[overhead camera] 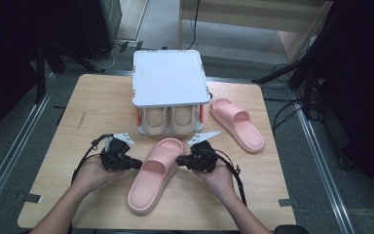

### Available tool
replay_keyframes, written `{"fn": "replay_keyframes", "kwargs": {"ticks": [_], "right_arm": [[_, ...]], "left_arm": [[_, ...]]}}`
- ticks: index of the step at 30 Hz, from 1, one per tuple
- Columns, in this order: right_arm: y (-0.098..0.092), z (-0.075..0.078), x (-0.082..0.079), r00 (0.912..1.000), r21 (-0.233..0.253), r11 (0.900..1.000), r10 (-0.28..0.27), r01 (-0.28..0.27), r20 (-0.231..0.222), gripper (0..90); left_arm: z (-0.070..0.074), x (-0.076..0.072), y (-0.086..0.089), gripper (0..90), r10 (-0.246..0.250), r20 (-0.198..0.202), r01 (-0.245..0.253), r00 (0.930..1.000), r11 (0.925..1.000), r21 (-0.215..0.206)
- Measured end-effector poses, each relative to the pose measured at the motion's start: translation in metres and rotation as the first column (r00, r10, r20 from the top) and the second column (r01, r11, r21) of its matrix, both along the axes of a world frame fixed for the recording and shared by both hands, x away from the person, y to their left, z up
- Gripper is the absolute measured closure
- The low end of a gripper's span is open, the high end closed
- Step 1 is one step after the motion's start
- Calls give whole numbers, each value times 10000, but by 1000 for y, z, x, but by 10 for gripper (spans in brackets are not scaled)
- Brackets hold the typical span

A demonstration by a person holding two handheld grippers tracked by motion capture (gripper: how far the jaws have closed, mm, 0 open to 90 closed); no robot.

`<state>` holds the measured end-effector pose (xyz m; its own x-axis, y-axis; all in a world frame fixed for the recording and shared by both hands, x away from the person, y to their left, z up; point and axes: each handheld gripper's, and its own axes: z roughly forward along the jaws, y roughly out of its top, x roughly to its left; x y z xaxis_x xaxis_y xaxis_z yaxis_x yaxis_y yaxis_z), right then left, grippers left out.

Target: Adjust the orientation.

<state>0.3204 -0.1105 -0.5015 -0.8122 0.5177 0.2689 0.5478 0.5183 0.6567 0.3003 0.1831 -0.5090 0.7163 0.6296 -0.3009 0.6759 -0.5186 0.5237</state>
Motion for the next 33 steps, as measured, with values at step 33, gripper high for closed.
{"fn": "replay_keyframes", "kwargs": {"ticks": [33], "right_arm": [[13, 4, 16, 9975, -283, 9995, -80, 100, 703, 825]], "left_arm": [[3, -8, 14, 708, 598, -338, -613, 9976, 9970, -462]]}}
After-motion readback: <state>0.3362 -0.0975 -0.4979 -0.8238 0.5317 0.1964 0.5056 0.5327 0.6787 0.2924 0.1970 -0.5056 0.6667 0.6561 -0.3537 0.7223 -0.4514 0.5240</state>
